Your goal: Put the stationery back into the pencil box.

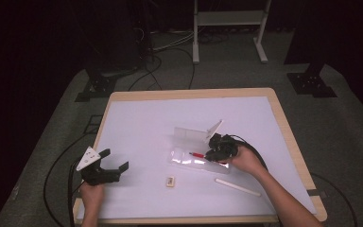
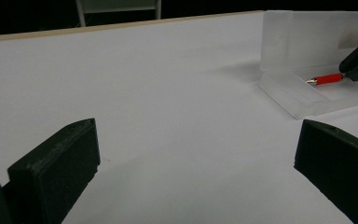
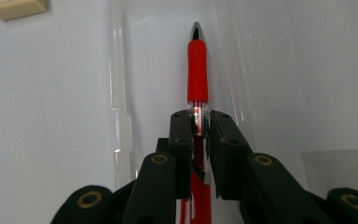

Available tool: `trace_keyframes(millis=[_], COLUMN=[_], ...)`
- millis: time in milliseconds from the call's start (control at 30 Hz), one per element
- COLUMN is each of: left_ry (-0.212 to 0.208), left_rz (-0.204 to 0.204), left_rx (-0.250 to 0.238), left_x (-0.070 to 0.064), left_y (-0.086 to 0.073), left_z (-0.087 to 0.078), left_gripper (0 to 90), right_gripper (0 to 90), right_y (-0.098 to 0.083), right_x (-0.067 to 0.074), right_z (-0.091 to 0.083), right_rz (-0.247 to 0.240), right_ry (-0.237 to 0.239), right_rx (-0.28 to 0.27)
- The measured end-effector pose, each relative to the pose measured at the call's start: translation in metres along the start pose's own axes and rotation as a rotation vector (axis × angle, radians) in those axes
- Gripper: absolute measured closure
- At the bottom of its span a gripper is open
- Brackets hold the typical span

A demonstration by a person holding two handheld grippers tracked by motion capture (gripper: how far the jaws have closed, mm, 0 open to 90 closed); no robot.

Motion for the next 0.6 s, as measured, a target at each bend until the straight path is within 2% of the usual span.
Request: trace_keyframes(millis=[333,433,600], left_ry=[0.001,-0.001,0.000], left_rz=[0.000,0.000,0.001], left_rx=[-0.002,-0.002,-0.001], left_x=[0.000,0.000,0.000], left_y=[0.000,0.000,0.000], left_z=[0.000,0.000,0.000], left_gripper=[0.0,0.0,0.0], right_gripper=[76.3,72.0,72.0], right_y=[-0.001,-0.002,-0.007], right_x=[0.001,0.003,0.003], right_z=[0.001,-0.009,-0.019], right_rz=[0.004,-0.002,0.006], right_ry=[0.012,-0.010,-0.012], right_rx=[-0.016,-0.043,-0.067])
Point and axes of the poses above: each handheld gripper's, and its own axes: z roughly forward along the jaws, y roughly out of its top, x roughly to its left, the point moved 10 cm from there along z, roughly forward along the jaws, and after that the axes turned 9 degrees about x, right-handed, at the moved point
